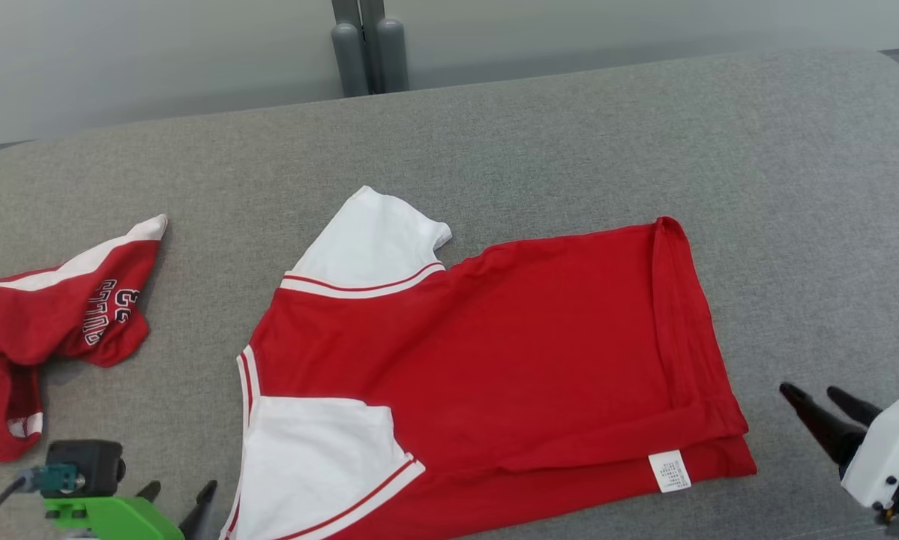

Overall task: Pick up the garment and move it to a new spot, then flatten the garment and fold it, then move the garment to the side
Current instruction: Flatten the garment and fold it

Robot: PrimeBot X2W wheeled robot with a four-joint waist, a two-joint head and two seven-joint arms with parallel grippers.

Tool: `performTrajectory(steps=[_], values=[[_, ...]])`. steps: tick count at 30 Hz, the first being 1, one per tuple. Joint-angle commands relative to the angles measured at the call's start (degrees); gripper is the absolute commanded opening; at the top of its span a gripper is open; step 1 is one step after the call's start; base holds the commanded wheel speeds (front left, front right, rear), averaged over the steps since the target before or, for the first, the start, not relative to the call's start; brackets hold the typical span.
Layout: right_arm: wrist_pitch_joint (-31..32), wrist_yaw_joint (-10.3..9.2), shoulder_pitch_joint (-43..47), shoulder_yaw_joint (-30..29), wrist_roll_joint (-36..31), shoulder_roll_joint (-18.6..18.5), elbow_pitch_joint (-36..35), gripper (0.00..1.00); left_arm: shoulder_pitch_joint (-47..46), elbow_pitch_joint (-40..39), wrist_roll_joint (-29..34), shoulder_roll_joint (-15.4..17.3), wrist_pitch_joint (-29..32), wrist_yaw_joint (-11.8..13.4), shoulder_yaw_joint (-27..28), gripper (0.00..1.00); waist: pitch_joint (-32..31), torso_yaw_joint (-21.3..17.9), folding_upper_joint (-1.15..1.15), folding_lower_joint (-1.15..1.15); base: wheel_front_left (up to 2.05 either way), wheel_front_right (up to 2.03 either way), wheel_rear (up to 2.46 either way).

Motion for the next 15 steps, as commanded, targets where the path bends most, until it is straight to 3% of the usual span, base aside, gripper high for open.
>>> performTrajectory(steps=[1,8,15], values=[[-1.85,0.03,-1.69,-0.86,-0.67,-0.18,-0.75,1.00,-1.78,-0.50,0.96,1.06,-0.37,-0.53,0.73,1.00,0.17,-0.09,0.00,0.00,0.00,0.00,0.00],[-12.94,0.03,-9.62,1.11,-4.30,0.62,1.52,1.00,-10.86,-0.54,4.59,2.11,0.16,-4.74,2.63,1.00,1.63,-0.38,0.00,0.00,0.00,0.00,0.00],[-19.57,0.03,-20.08,7.83,-6.51,1.28,10.71,1.00,-25.52,8.99,6.48,-3.43,6.31,-14.43,0.25,1.00,4.37,-1.13,0.00,0.00,0.00,0.00,0.00]])
